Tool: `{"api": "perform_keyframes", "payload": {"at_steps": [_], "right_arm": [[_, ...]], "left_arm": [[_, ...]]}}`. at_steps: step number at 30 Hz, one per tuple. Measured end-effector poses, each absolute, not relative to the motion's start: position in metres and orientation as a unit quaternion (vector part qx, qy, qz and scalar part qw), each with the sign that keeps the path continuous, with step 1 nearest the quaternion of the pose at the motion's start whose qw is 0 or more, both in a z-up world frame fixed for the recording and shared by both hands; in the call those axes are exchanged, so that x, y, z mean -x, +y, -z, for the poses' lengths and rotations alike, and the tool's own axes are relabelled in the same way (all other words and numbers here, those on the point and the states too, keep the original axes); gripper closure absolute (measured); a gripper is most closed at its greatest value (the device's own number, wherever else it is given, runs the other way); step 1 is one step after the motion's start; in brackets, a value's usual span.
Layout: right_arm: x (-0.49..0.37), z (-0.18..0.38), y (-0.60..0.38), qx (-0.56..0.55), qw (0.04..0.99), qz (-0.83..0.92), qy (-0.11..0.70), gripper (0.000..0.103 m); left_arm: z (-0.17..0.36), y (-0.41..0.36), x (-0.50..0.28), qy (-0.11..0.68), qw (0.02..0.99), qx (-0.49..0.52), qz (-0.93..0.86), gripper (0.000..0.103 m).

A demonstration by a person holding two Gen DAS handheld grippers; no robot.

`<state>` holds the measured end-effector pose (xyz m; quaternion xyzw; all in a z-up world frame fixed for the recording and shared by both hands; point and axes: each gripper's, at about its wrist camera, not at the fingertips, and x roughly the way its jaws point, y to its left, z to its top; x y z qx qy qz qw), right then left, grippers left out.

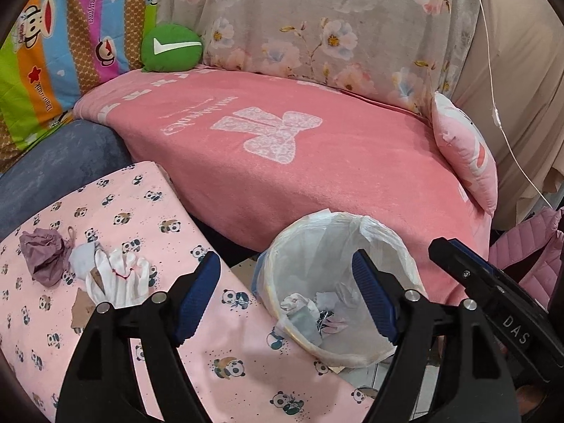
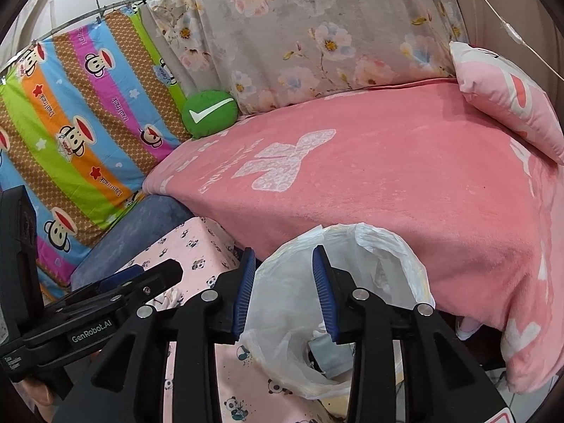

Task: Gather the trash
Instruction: 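Move both grippers back to the pile toward the white socks and tan stocking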

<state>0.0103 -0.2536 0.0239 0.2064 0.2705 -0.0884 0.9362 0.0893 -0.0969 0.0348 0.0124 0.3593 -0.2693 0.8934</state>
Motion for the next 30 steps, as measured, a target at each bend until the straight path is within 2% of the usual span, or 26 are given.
{"api": "perform_keyframes", "payload": {"at_steps": [9,12,30], "right_arm": [[-0.024,-0.019,-0.216,-0.191,0.936,0.053,0.29,0.066],[-0.03,-0.015,-0.2,-0.186,0.936,0.042,0.297,0.059],[-0.091,0.03,-0.094,-0.154,0.915,-0.037,0.372,0.052]], "left_arm": [[-0.016,-0.042,-0.097,0.379,0.898,0.016,0.222,0.03],[-0.008,-0.022,-0.1,0.39,0.898,0.028,0.203,0.03],[0.049,0.09,-0.114,0.435,0.892,0.07,0.105,0.025]]}}
